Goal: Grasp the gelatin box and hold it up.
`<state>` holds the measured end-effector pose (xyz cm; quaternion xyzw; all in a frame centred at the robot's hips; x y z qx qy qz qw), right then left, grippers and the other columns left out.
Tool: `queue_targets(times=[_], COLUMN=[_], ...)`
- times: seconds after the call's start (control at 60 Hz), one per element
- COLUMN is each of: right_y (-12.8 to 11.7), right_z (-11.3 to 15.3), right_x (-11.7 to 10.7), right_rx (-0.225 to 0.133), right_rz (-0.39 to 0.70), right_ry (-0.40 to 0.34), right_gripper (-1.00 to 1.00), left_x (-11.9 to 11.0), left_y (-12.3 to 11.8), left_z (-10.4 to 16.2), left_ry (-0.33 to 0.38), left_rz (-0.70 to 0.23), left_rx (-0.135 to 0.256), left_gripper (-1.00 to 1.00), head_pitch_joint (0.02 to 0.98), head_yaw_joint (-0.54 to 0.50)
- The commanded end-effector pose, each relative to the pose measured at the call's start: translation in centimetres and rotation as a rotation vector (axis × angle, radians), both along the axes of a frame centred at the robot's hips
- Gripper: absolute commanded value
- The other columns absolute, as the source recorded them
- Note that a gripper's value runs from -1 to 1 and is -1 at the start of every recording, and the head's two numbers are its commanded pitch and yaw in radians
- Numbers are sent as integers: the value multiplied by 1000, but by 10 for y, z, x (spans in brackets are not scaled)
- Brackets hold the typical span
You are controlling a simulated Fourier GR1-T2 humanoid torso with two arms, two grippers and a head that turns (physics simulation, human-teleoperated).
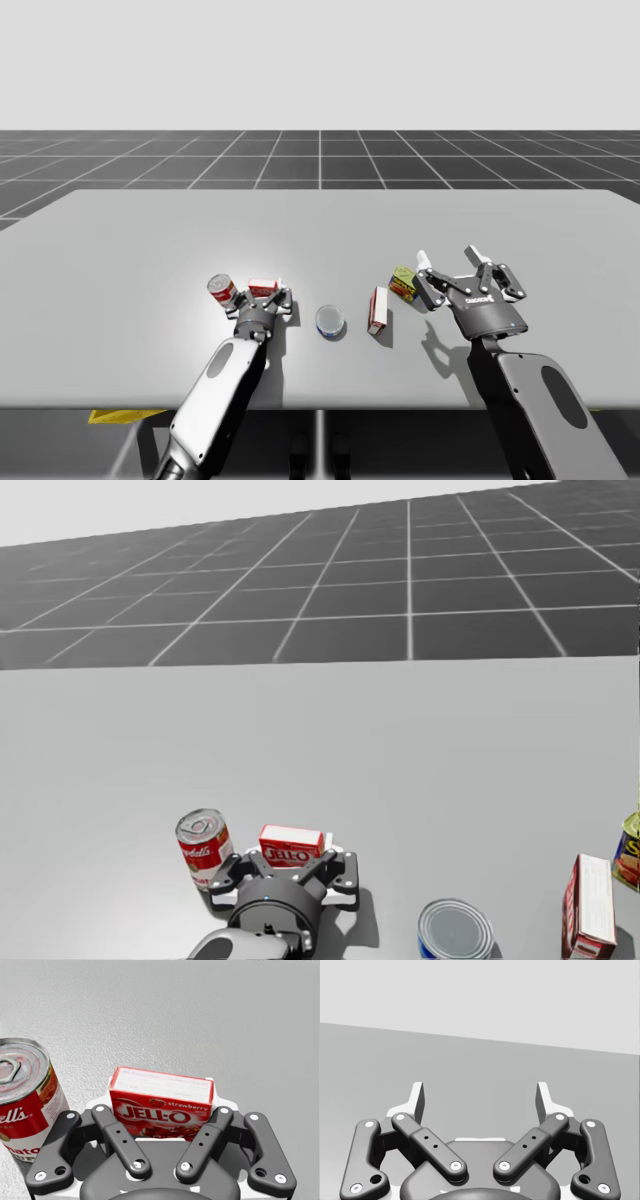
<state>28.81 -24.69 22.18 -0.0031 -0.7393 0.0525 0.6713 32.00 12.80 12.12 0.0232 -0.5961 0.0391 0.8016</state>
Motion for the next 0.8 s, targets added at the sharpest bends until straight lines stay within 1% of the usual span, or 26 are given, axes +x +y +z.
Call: queue_targets(times=[0.017, 0.167, 0.267, 0.317, 0.367, 0.4, 0.467, 0.517, 0.567, 0.583, 0.633, 0.65, 0.733, 0.75, 0.8], right_y=[-1, -1, -2, -2, -2, -2, -2, -2, -2, -2, -2, -3, -2, -2, -2], right_z=[0, 0, 0, 0, 0, 0, 0, 0, 0, 0, 0, 0, 0, 0, 0], right_x=[0, -1, 0, 0, 0, 0, 0, 1, 1, 1, 1, 1, 1, 1, 1], right_rx=[0, -2, -2, -3, -4, -2, -3, -3, -5, -5, -5, -5, -7, -7, -8], right_rz=[-3, -5, -6, -7, -8, -8, -9, -8, -8, -9, -9, -10, -9, -9, -10], right_ry=[0, -2, -3, -3, -4, -4, -6, -5, -5, -5, -4, -4, -4, -4, -5], right_gripper=[-1000, -1000, -1000, -1000, -1000, -1000, -1000, -1000, -1000, -1000, -1000, -1000, -1000, -1000, -1000], left_x=[-4, -5, -5, -6, -7, -8, -9, -11, -11, -12, -13, -13, -14, -15, -15], left_y=[3, 2, 1, 1, 0, -1, -2, -3, -4, -4, -4, -5, -5, -5, -5], left_z=[-14, -14, -12, -7, 2, 10, 26, 40, 48, 55, 63, 71, 88, 97, 106], left_ry=[34, 31, 24, 20, 4, -3, -31, -49, -62, -72, -85, -100, -131, -150, -168], left_rz=[-89, -95, -101, -109, -117, -126, -140, -157, -162, -168, -172, -174, -185, -188, -189], left_rx=[-7, -4, -5, -14, -15, -26, -24, -31, -30, -34, -32, -33, -35, -34, -38], left_gripper=[952, 989, 1000, 1000, 1000, 1000, 1000, 1000, 1000, 1000, 1000, 1000, 1000, 998, 1000], head_pitch_joint=[473, 404, 394, 394, 398, 401, 406, 407, 408, 408, 408, 408, 411, 411, 411], head_yaw_joint=[191, 195, 195, 196, 199, 201, 203, 205, 205, 206, 206, 206, 207, 207, 208])
